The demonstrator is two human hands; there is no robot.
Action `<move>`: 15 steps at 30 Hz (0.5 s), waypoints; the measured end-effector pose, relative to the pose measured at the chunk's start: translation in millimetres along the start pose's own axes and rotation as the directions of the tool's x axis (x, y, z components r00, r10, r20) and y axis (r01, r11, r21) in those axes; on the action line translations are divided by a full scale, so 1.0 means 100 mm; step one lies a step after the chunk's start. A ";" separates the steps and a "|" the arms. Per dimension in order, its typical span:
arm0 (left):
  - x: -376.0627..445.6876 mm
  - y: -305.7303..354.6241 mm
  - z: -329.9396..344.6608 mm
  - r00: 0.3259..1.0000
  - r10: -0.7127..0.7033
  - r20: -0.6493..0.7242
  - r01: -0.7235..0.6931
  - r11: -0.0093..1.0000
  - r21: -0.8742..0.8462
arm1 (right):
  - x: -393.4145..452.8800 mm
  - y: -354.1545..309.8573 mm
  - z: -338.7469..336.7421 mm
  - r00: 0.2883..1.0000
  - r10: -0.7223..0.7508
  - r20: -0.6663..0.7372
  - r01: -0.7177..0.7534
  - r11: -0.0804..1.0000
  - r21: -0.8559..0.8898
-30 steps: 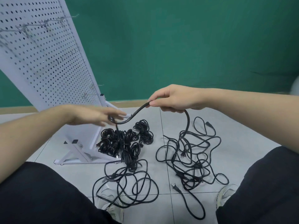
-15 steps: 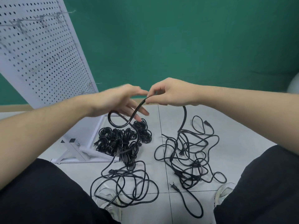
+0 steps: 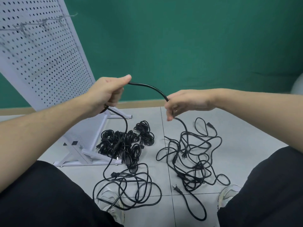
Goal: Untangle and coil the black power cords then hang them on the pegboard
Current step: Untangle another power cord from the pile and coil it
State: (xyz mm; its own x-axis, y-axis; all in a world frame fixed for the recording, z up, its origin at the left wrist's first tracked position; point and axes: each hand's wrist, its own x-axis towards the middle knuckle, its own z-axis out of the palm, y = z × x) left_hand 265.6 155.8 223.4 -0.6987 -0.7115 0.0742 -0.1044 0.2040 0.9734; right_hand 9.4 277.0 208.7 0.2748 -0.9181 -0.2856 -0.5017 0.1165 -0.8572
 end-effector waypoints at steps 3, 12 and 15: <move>-0.01 -0.03 -0.11 0.998 -0.023 -0.053 0.018 0.996 -0.090 | -0.04 0.06 -0.09 0.997 0.034 -0.071 -0.041 0.994 -0.105; -0.11 -0.35 -0.52 0.912 -0.388 0.134 0.323 0.879 0.350 | -0.28 0.30 -0.49 0.913 0.159 -0.376 -0.076 0.971 0.226; -0.11 -0.35 -0.45 0.873 -0.454 0.180 0.321 0.811 0.489 | -0.26 0.15 -0.42 0.921 0.092 -0.379 -0.038 0.988 0.150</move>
State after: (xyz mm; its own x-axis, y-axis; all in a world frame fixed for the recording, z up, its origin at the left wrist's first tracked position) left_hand 309.2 126.4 197.8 -0.6899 -0.5923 -0.4161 -0.6549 0.2657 0.7075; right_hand -39.8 286.1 221.6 -0.1038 -0.9782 -0.1800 -0.3833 0.2063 -0.9003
